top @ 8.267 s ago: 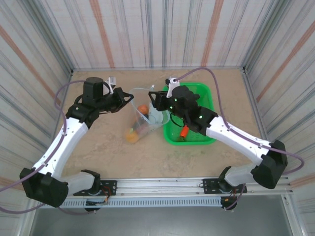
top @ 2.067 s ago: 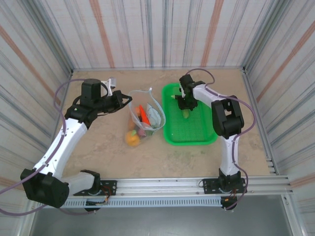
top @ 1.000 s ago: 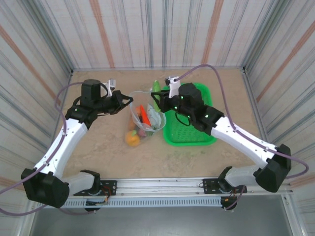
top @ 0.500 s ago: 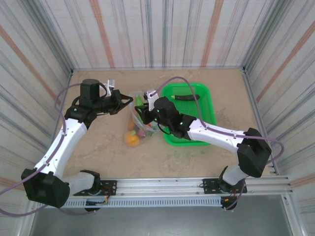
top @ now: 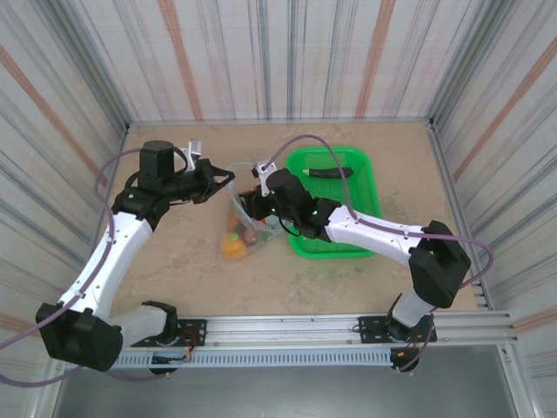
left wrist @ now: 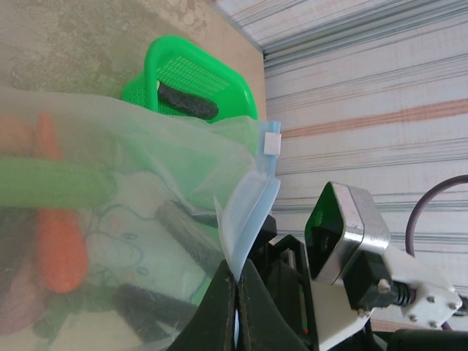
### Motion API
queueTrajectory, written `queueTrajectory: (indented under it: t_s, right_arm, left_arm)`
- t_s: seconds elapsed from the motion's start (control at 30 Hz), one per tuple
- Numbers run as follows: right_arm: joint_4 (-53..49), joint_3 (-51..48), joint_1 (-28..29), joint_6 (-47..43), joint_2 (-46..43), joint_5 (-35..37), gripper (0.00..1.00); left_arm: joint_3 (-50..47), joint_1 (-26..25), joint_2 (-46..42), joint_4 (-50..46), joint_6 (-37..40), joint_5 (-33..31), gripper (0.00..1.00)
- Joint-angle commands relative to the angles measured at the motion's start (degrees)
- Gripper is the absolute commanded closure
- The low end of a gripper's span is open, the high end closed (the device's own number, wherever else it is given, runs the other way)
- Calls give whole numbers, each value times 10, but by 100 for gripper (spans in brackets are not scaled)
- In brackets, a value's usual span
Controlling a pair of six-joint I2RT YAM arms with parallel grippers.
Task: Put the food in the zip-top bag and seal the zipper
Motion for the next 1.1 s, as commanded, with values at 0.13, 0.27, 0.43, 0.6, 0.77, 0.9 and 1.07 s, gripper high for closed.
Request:
queueTrajectory:
  t_s: [0.13, 0.27, 0.43, 0.6, 0.77, 0.9, 1.07]
  right_arm:
    - [-56, 36, -18, -4, -72, -49, 39]
    - [-94, 49, -29, 3, -124, -45, 47]
    - [-133, 36, -79, 41, -190, -19, 50]
    - [-186, -3, -189, 162, -183, -25, 54]
    - [-208, -22, -255, 269, -134, -12, 52]
    - [-207, -14, -285, 375, -68, -20, 53]
    - [-197, 7, -296, 495, 13, -3, 50]
  left_arm:
    - [11, 5, -33, -37, 41, -61, 100]
    - [21, 5, -43, -54, 53, -85, 100]
    - [25, 5, -48, -59, 60, -92, 100]
    - [7, 5, -48, -43, 55, -83, 100]
    - [2, 5, -46, -41, 54, -79, 100]
    - [0, 5, -43, -33, 44, -66, 100]
    - [-6, 5, -38, -17, 31, -45, 100]
